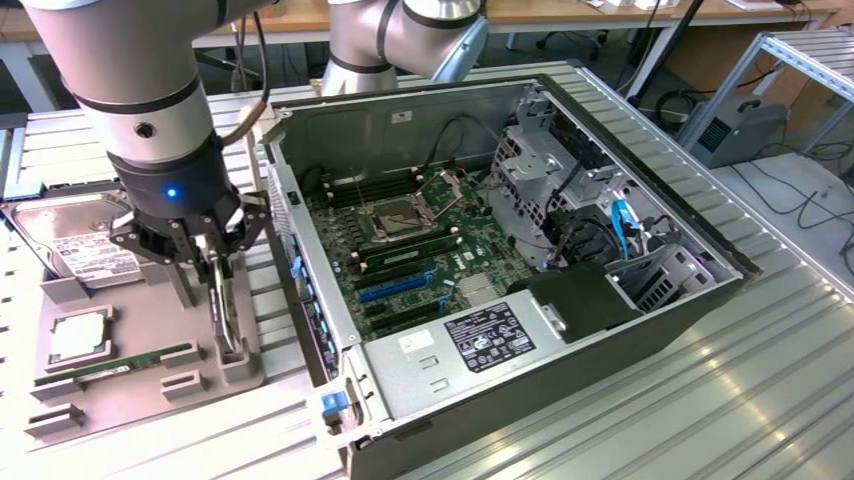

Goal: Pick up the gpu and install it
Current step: 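Pick up the gpu and move the gpu toward the slot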

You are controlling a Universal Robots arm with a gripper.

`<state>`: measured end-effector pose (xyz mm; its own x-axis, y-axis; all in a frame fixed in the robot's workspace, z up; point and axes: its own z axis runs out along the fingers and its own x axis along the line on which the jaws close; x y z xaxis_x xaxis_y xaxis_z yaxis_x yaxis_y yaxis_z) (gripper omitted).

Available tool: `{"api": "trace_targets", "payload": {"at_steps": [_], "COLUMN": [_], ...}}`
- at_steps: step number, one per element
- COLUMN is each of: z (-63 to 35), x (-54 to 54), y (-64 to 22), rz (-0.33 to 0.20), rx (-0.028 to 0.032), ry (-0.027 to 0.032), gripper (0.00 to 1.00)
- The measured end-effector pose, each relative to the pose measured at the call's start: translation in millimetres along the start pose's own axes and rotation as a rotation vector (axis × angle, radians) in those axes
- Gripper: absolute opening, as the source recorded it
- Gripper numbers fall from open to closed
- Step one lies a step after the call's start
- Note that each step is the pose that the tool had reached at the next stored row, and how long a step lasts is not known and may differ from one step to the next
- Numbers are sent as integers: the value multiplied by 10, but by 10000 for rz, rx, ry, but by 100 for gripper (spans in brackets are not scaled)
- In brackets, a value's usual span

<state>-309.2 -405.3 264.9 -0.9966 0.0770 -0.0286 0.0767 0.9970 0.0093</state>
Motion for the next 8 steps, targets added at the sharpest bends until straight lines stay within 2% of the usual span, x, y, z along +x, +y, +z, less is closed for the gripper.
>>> {"api": "trace_targets", "payload": {"at_steps": [8], "z": [-36], "x": [-1], "y": [0], "rz": [0], "rx": [-1], "ry": [0], "gripper": [27]}}
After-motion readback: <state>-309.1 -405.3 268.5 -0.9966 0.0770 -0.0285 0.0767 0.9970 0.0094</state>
